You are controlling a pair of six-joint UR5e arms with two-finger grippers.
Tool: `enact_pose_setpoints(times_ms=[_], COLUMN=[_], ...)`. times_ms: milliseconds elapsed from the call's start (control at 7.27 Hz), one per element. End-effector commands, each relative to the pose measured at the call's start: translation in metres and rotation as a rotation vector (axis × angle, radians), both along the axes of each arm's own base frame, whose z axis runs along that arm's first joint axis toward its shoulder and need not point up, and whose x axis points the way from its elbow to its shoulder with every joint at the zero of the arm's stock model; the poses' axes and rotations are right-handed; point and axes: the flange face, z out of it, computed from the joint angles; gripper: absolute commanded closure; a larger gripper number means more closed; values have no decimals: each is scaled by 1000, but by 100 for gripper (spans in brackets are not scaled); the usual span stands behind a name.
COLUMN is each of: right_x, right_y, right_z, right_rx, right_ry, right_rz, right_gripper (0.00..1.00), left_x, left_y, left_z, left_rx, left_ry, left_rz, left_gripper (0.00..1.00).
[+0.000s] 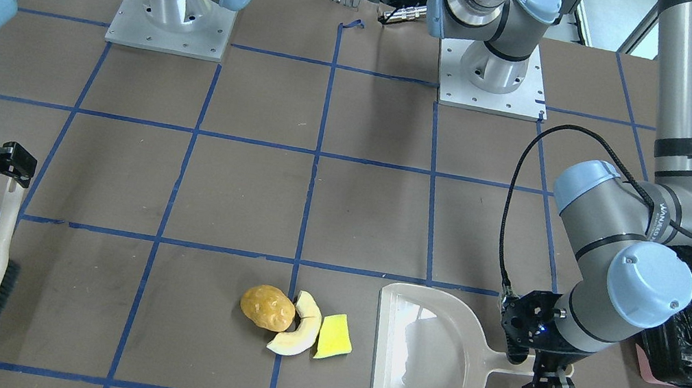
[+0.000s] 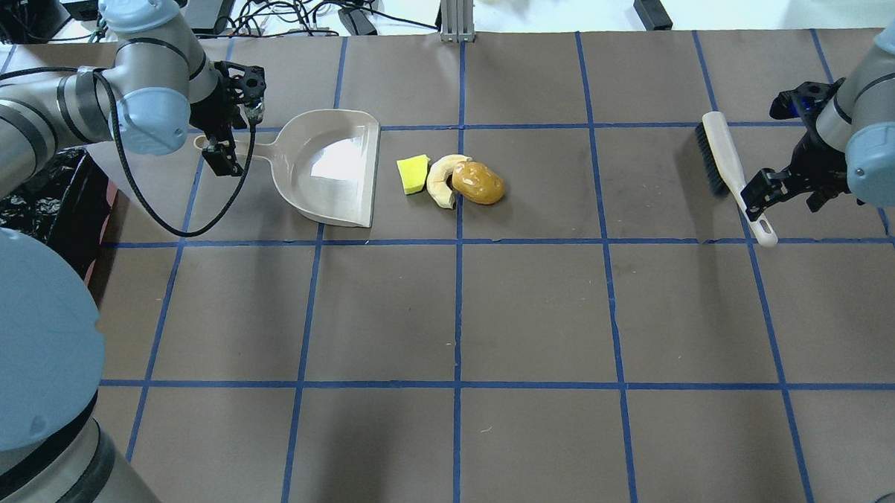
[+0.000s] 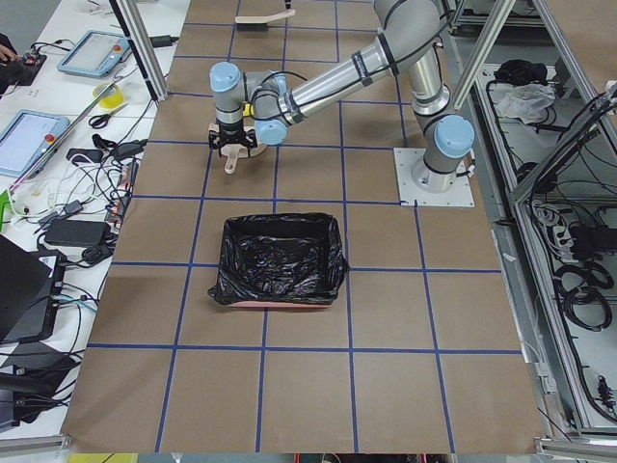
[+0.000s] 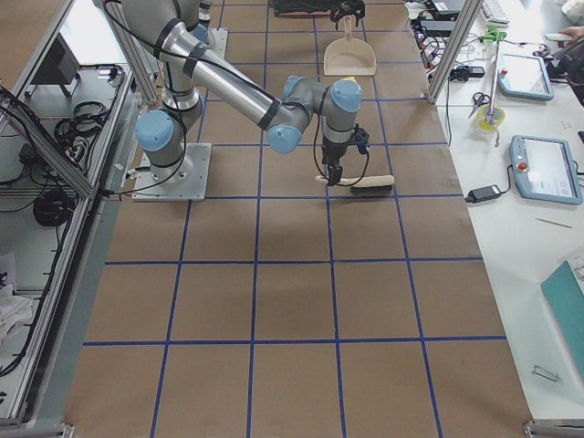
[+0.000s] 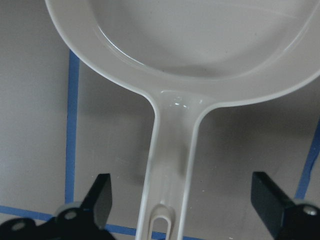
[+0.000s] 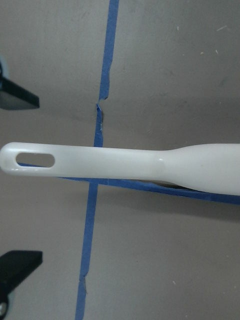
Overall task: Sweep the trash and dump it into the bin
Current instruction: 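Close the right gripper on the white brush handle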
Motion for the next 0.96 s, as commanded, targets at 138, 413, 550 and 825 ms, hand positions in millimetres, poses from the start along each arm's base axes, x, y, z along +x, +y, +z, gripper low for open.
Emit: enact_pose_setpoints(times_ms=[138,413,550,825], right_x=[-1,-3,-3,-3], right_y=[-7,-10,-10,-11], right_z=[-24,-31,-33,-38], right_rx=[13,15,15,22], right_ry=[-18,-18,-18,-20], right_rz=[-9,-9,-9,-10], right_gripper=[2,14,14,23], left_x=[1,4,4,4], left_y=[-4,-5,-7,-8], left_z=[-10,-12,-15,-13], left_rx=[-11,-20,-29,-32], left_ry=[1,-1,-3,-4], left_rz=[-32,-30,-36,-35], left_gripper=[11,25,36,63])
